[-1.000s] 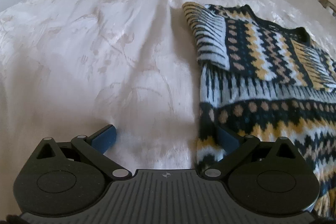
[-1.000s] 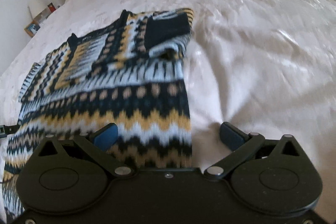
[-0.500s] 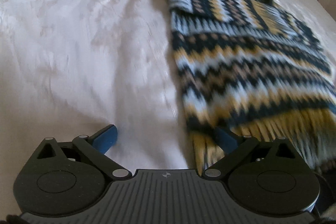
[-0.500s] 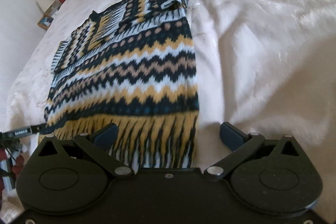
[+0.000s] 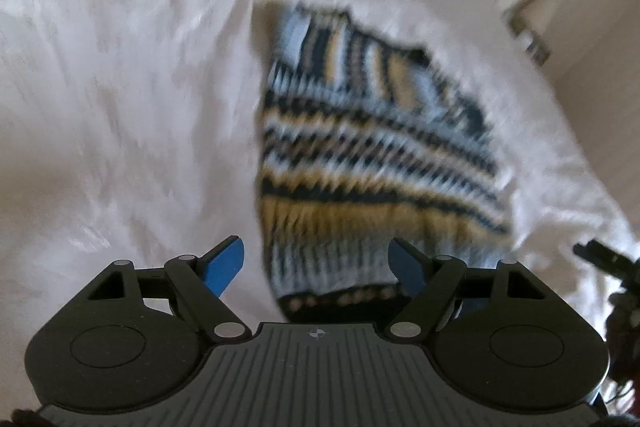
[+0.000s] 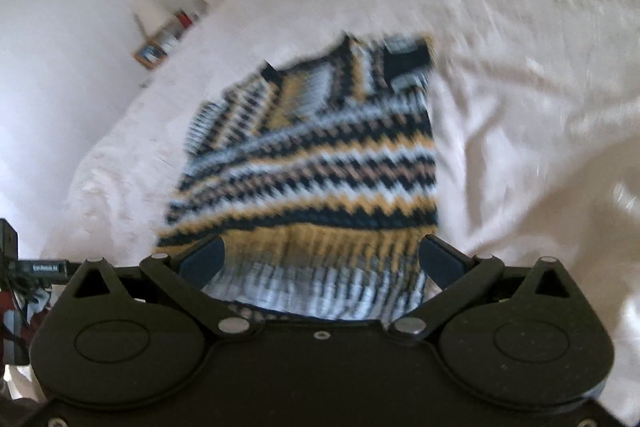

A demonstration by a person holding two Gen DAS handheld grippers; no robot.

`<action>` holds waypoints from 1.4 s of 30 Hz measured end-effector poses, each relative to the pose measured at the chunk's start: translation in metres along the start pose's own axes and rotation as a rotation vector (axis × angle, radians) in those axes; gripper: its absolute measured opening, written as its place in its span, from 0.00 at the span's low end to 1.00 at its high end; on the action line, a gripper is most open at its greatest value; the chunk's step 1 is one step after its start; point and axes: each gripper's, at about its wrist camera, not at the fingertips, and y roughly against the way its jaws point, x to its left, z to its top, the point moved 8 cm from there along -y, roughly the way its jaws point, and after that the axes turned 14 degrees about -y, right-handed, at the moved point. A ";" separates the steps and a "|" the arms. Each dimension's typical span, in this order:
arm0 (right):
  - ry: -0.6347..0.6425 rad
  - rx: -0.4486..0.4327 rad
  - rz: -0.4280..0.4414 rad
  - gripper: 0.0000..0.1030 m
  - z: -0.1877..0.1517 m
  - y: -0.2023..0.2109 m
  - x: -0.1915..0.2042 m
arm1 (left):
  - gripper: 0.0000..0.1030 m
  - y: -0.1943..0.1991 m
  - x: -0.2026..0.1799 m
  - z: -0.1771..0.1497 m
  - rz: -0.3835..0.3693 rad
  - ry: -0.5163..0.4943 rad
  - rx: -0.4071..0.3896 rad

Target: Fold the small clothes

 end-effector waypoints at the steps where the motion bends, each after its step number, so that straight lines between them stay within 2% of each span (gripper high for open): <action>1: 0.017 -0.023 0.011 1.00 0.002 0.010 0.008 | 0.76 0.013 -0.003 0.007 0.000 -0.005 -0.028; 7: 0.029 -0.105 0.125 1.00 0.014 0.059 0.051 | 0.76 0.077 -0.015 0.033 0.001 -0.074 -0.121; 10: -0.013 -0.089 0.203 1.00 0.015 0.079 0.067 | 0.76 0.104 -0.018 0.035 -0.002 -0.100 -0.122; 13: -0.014 -0.056 0.222 1.00 0.010 0.088 0.075 | 0.77 0.112 -0.017 0.029 0.030 -0.139 -0.111; 15: 0.020 -0.041 0.201 1.00 0.002 0.084 0.075 | 0.77 0.105 -0.015 0.019 0.057 -0.164 -0.084; 20: 0.102 0.018 0.017 1.00 -0.028 0.039 0.048 | 0.76 0.063 -0.008 -0.010 0.086 -0.167 -0.036; 22: 0.122 0.047 -0.052 1.00 -0.039 0.017 0.034 | 0.76 0.036 -0.008 -0.022 0.063 -0.146 -0.014; 24: 0.111 0.068 -0.086 1.00 -0.048 0.001 0.021 | 0.76 0.017 -0.008 -0.034 0.013 -0.116 0.009; 28: 0.050 0.146 -0.123 1.00 -0.068 -0.027 -0.003 | 0.76 -0.020 -0.016 -0.052 -0.057 -0.100 0.078; 33: -0.013 0.203 -0.163 1.00 -0.080 -0.037 -0.020 | 0.76 -0.049 -0.018 -0.065 -0.050 -0.138 0.172; 37: -0.055 0.250 -0.153 1.00 -0.085 -0.048 -0.028 | 0.76 -0.067 -0.017 -0.079 -0.057 -0.149 0.262; 42: -0.075 0.309 -0.128 1.00 -0.091 -0.062 -0.031 | 0.76 -0.082 -0.018 -0.089 -0.039 -0.174 0.306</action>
